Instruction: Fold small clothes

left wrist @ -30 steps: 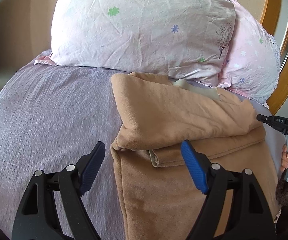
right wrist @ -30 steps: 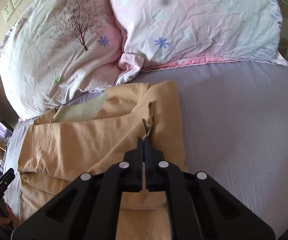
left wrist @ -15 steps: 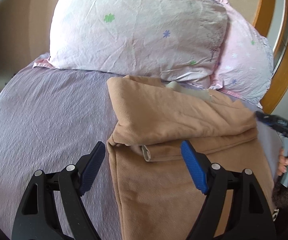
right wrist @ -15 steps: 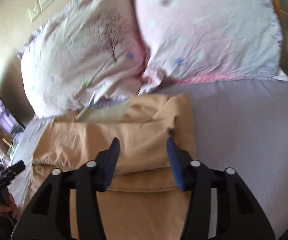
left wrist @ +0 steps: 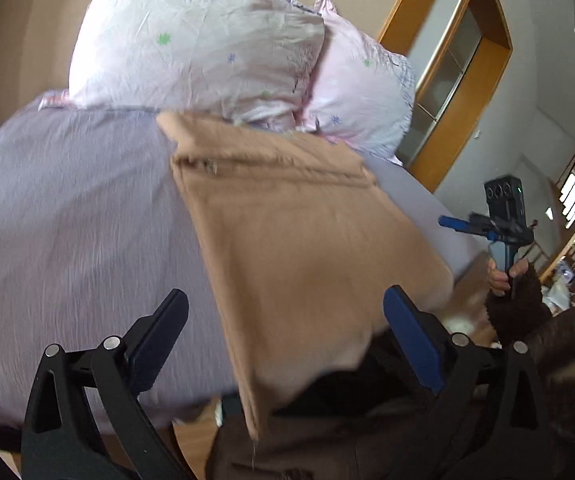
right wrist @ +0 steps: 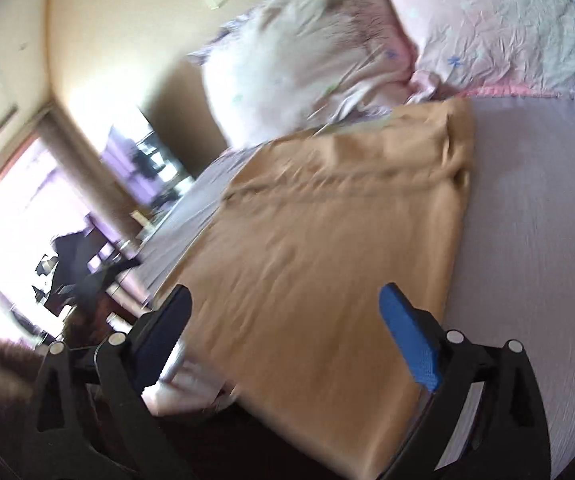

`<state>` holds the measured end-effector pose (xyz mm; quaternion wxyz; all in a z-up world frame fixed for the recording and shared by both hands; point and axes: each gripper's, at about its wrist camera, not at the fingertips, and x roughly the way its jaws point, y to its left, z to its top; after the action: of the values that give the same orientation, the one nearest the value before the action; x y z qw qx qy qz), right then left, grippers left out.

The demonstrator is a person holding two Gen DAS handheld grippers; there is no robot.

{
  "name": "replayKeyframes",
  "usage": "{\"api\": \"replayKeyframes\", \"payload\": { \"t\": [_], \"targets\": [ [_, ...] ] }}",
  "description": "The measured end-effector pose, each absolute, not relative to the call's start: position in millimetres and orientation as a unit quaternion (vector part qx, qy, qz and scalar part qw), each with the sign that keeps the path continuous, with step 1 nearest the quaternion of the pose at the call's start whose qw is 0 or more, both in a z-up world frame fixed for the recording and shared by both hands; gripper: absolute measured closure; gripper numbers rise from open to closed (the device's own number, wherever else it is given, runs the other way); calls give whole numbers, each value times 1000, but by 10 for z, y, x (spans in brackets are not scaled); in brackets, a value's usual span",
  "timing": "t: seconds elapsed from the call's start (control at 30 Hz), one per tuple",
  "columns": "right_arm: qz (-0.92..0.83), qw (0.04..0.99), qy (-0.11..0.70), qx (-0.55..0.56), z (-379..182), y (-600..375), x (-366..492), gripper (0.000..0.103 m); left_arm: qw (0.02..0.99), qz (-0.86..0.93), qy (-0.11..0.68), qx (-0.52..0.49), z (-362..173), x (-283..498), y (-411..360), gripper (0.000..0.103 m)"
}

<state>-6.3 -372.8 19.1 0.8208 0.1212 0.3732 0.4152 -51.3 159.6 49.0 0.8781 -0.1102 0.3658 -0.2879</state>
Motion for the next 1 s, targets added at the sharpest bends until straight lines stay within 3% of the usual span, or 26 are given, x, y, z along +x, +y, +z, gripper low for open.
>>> {"api": "replayKeyframes", "payload": {
  "t": [0.23,0.5,0.53,0.57,0.6,0.63,0.67,0.7,0.87,1.0],
  "targets": [
    [315,803,461,207,-670,-4394,-611,8,831,-290,440,-175,-157,-663,1685,3],
    [394,758,446,267,-1082,-4090,-249,9,816,-311,438,-210,-357,-424,1419,6],
    [409,748,448,268,-1130,-4009,-209,23,812,-312,443,-216,-385,-403,1405,17],
    [419,741,449,270,-1159,-3972,-212,37,802,-315,453,-230,-436,-378,1404,38],
    [430,736,448,270,-1168,-3950,-221,73,785,-323,464,-254,-500,-355,1425,48],
    [439,736,440,267,-1147,-3923,-249,95,774,-329,467,-274,-540,-352,1454,72],
    [448,737,431,264,-1101,-3918,-274,96,758,-342,463,-306,-571,-360,1504,95],
    [458,740,418,261,-1019,-3924,-300,96,752,-347,460,-319,-560,-379,1532,98],
    [485,777,332,226,-279,-3894,-250,96,775,-375,409,-302,-11,-374,1556,98],
    [480,816,249,206,381,-3818,134,96,803,-387,349,-289,574,55,1531,98]
  ]
}}
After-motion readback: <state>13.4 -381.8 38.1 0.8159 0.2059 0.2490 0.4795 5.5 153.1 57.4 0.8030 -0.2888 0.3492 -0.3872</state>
